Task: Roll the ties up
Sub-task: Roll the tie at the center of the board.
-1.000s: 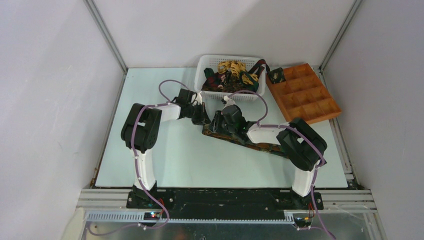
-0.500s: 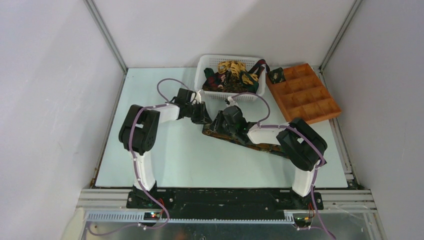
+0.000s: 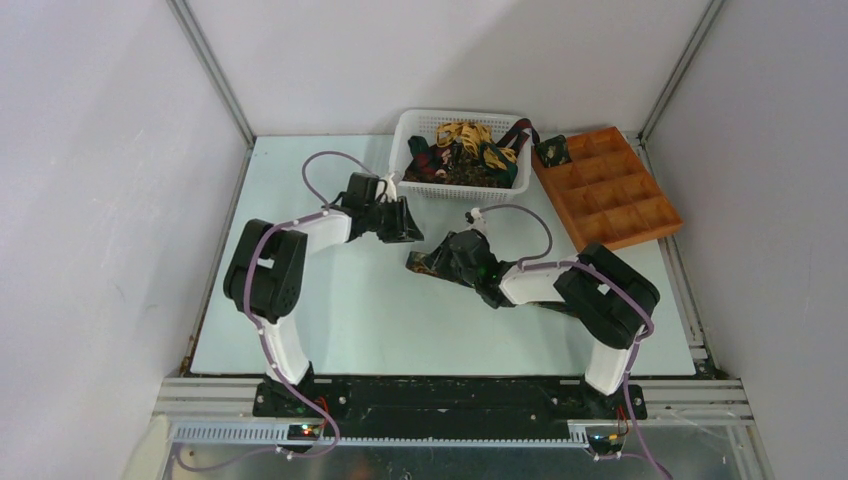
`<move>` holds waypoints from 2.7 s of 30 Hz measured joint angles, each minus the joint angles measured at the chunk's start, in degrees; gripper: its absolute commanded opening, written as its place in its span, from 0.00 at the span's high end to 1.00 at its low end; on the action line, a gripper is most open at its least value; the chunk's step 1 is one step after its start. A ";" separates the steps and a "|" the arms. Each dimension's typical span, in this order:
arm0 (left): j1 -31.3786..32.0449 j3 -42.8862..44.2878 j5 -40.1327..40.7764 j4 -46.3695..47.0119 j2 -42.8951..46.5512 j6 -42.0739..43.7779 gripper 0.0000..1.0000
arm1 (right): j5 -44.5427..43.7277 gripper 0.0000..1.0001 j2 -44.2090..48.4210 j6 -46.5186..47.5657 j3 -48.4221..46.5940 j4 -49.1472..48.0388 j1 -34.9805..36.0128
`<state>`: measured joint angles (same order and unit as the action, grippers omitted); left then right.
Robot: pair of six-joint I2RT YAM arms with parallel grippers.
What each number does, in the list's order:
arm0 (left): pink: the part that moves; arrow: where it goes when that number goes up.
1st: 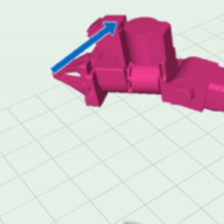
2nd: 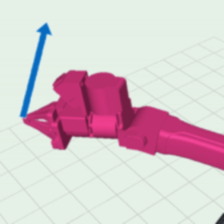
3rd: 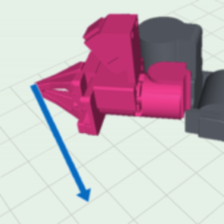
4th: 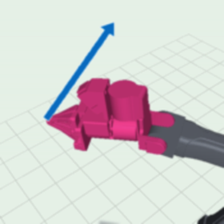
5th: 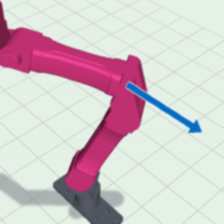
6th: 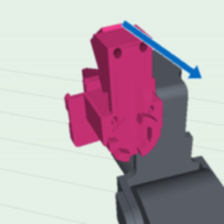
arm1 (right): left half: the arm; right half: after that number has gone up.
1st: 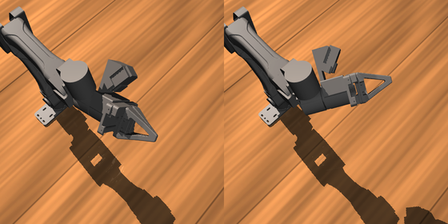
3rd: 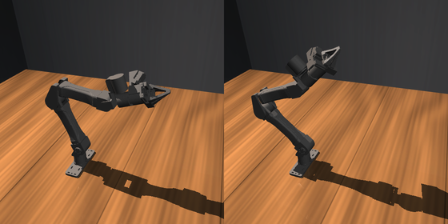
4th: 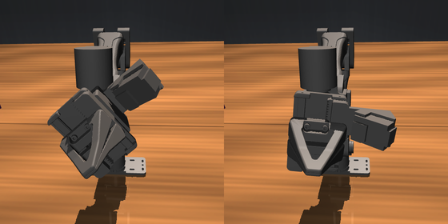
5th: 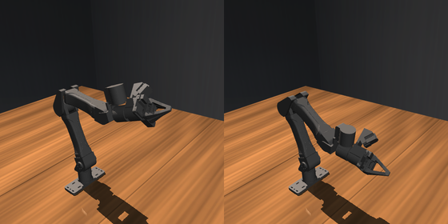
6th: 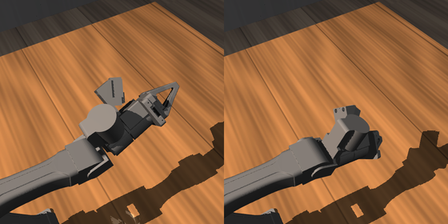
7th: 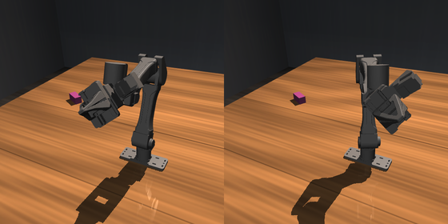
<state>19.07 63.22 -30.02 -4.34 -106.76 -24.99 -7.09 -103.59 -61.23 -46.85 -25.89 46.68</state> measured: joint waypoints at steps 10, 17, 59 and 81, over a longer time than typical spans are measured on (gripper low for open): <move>0.00 -0.94 1.42 1.07 1.84 -1.46 0.58 | -2.21 0.74 -0.81 -5.29 2.19 -5.42 0.74; 0.00 -1.51 1.60 1.73 1.95 -1.99 0.58 | -2.43 0.74 -2.91 -6.75 2.29 -7.93 0.98; -0.11 -1.53 1.57 2.16 1.97 -2.10 0.58 | -8.41 0.77 1.18 1.95 2.36 2.25 1.75; 3.52 -15.82 6.86 5.64 14.56 -7.26 0.41 | -6.25 0.71 0.09 3.78 1.33 5.22 0.31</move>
<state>22.59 47.40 -23.16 1.30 -92.20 -32.25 -13.34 -103.50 -57.45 -45.52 -20.67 46.98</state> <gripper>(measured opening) 0.591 0.326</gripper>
